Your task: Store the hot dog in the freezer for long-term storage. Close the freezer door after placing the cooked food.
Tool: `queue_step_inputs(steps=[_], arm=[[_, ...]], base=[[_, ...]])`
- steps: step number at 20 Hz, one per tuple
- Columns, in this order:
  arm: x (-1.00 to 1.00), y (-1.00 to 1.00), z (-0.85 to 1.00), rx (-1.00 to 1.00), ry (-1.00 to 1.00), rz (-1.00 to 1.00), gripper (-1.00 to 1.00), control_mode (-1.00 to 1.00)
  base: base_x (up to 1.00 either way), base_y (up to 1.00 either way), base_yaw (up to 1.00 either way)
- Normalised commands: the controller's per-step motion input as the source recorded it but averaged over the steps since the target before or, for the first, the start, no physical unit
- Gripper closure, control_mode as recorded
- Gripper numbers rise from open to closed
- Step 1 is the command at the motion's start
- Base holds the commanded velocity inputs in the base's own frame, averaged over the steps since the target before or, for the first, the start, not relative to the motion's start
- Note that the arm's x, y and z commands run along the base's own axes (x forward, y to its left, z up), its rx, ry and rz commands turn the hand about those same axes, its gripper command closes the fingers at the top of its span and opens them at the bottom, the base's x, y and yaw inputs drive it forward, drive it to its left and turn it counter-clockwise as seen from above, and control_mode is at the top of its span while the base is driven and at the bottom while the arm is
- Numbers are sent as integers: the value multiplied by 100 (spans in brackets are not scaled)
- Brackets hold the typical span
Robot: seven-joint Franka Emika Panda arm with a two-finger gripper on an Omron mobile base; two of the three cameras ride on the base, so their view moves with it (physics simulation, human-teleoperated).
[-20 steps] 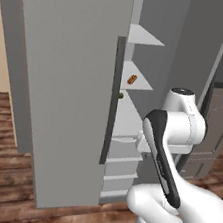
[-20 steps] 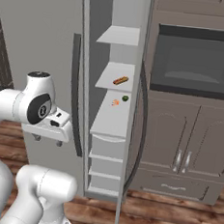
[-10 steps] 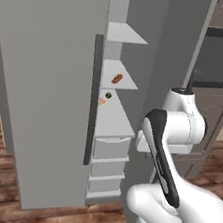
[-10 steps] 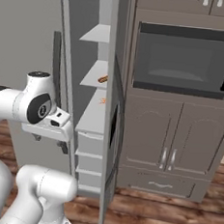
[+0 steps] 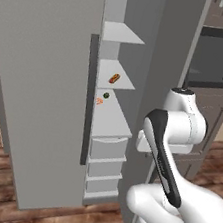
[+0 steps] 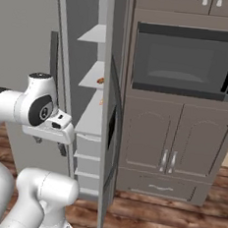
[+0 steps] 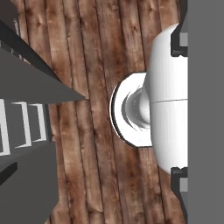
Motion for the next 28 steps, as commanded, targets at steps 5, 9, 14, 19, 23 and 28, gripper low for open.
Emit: queue_step_inputs(steps=[5,9,14,19,23,28], arm=[[0,0,0,0,0,0,-100,100],[0,0,0,0,0,0,-100,100],[0,0,0,0,0,0,-100,100],[0,0,0,0,0,0,-100,-100],[0,0,0,0,0,0,-100,-100],[0,0,0,0,0,0,-100,-100]], base=[[0,0,0],[0,0,0],[0,0,0],[0,0,0],[0,0,0],[0,0,0]])
